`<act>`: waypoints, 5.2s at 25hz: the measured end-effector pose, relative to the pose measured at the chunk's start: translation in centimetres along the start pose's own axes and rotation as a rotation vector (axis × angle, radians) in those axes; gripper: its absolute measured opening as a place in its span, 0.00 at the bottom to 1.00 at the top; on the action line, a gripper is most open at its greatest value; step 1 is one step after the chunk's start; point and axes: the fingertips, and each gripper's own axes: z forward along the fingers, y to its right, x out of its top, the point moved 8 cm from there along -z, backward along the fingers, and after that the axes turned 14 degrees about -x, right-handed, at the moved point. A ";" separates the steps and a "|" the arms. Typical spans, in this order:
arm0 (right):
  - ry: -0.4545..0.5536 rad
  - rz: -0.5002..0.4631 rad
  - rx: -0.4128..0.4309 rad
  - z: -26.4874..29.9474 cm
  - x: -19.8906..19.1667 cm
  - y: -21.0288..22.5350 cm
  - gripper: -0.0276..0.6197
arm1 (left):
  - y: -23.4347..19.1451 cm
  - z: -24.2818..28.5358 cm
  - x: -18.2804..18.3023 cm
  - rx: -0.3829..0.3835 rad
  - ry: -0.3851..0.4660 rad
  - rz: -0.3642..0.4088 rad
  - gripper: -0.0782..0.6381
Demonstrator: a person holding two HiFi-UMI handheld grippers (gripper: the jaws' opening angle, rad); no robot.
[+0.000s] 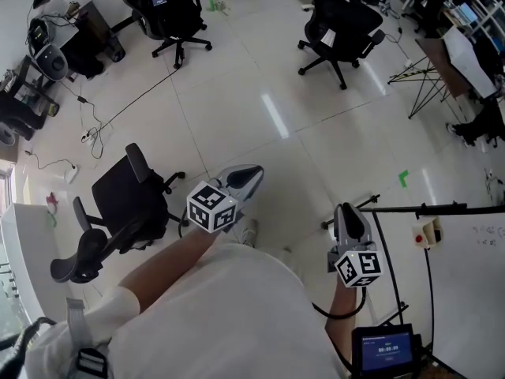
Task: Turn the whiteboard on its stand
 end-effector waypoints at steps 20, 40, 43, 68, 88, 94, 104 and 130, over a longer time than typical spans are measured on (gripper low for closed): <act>-0.013 0.043 -0.162 -2.1 -1.5 1.2 0.14 | -2.4 3.4 -0.6 -0.123 -0.066 -0.001 0.14; 0.023 0.114 -0.145 2.7 2.5 11.5 0.14 | -1.7 13.4 4.6 -0.096 -0.097 0.047 0.14; 0.029 0.116 -0.160 2.5 3.2 14.1 0.14 | -0.7 16.0 5.5 -0.110 -0.091 0.058 0.14; 0.028 0.131 -0.222 2.2 3.4 21.2 0.13 | -0.1 23.5 5.9 -0.139 -0.094 0.054 0.14; 0.088 0.200 -0.404 10.8 8.3 21.5 0.13 | -11.5 33.9 13.5 -0.320 -0.170 0.108 0.14; 0.110 0.204 -0.471 14.1 10.3 21.7 0.13 | -15.5 37.5 16.8 -0.379 -0.163 0.127 0.14; 0.130 0.253 -0.621 16.7 9.8 21.5 0.13 | -19.1 42.5 19.2 -0.516 -0.213 0.152 0.14; 0.128 0.330 -0.955 10.4 7.9 20.9 0.13 | -14.5 53.9 17.2 -0.814 -0.317 0.174 0.14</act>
